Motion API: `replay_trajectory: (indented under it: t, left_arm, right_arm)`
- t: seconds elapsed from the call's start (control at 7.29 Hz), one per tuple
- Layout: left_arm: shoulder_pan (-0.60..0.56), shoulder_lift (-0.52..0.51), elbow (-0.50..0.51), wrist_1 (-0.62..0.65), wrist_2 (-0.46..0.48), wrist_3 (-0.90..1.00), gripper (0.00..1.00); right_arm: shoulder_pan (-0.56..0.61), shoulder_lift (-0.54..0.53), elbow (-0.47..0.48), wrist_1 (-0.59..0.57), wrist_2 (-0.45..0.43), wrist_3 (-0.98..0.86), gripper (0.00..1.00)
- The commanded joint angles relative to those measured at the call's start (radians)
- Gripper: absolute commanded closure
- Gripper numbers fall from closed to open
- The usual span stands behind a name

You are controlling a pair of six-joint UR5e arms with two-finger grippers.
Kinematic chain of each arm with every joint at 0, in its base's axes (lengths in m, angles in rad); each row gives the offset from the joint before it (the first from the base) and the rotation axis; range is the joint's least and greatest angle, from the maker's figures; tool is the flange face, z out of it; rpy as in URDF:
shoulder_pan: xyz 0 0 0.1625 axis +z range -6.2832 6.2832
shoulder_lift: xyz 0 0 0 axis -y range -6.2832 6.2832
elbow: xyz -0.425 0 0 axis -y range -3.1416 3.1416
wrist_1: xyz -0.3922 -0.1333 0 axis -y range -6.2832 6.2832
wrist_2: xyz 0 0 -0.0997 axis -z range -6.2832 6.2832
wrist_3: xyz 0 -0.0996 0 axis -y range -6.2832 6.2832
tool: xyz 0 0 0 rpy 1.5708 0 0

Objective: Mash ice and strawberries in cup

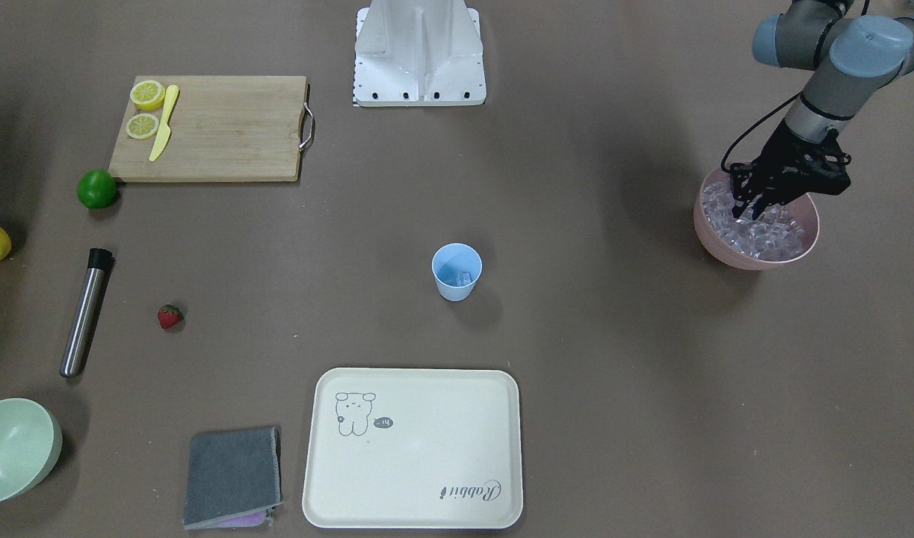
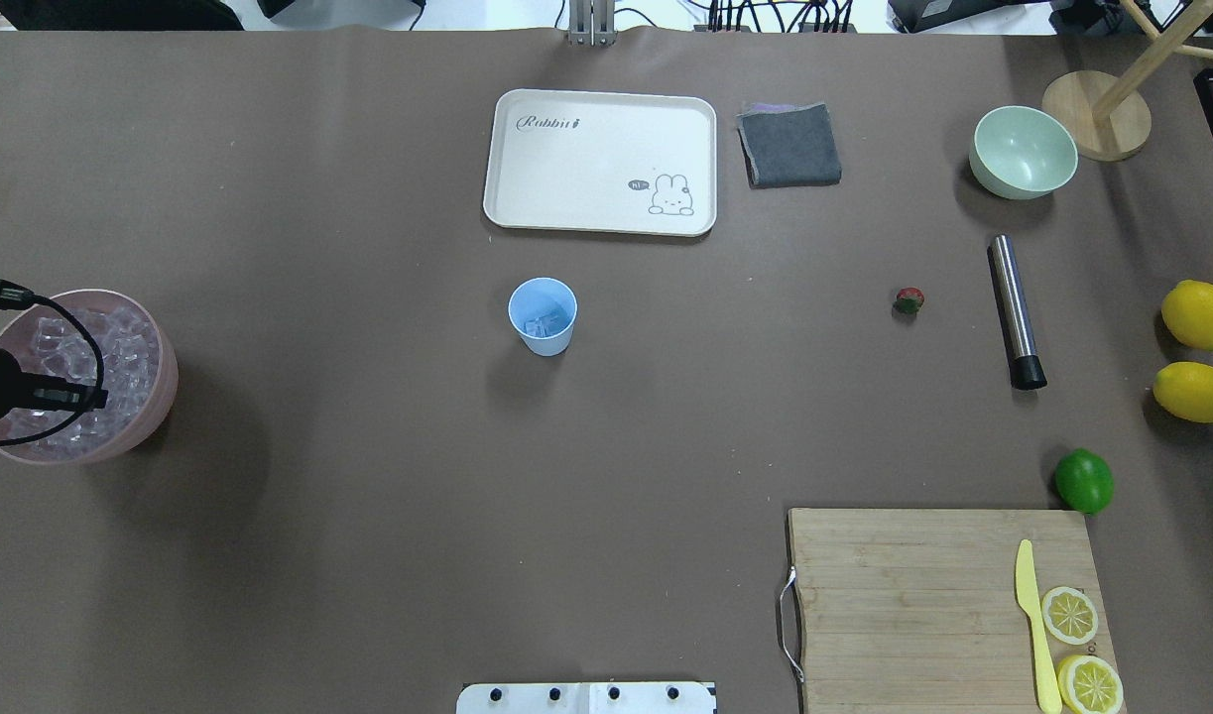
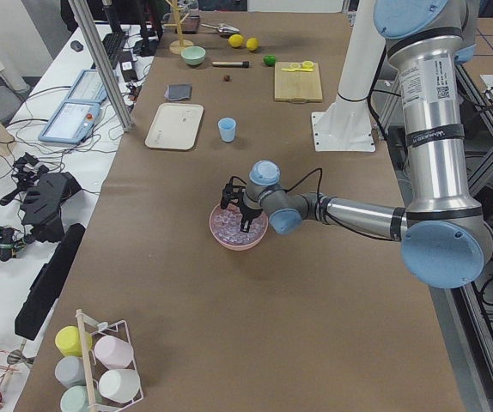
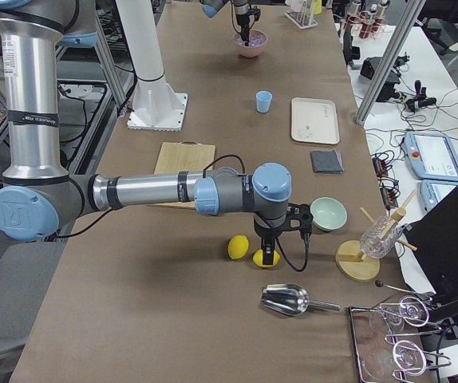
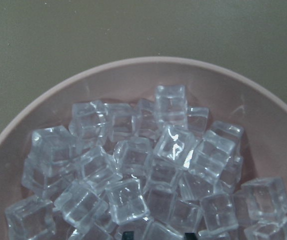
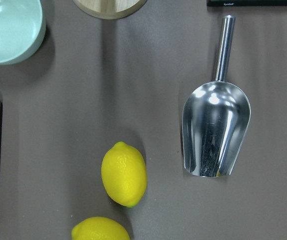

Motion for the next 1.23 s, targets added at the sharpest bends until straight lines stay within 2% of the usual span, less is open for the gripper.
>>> replay_trajectory:
  t: [0.0,0.14,0.55,0.69,0.82,1.1]
  left_arm:
    - [-0.013,0.040,-0.046,0.001,-0.009,0.009,1.00]
    - [-0.019,0.062,-0.069,-0.001,-0.010,0.012,1.00]
    - [-0.166,0.030,-0.086,-0.001,-0.061,0.007,1.00]
    - [-0.176,-0.039,-0.094,0.002,-0.064,-0.014,1.00]
    - [-0.173,-0.156,-0.088,0.045,-0.066,-0.143,1.00]
    - [-0.139,-0.457,-0.098,0.311,-0.066,-0.300,1.00]
  right_arm:
    - [0.000,-0.008,0.005,0.000,0.000,0.000,0.00]
    - [0.000,-0.008,0.005,0.000,0.000,0.000,0.00]
    - [0.000,-0.008,0.005,0.000,0.000,0.000,0.00]
    - [0.000,-0.008,0.005,0.000,0.000,0.002,0.00]
    - [0.000,-0.008,0.005,0.000,0.003,0.003,0.00]
    - [0.000,-0.007,0.005,-0.002,0.005,0.003,0.00]
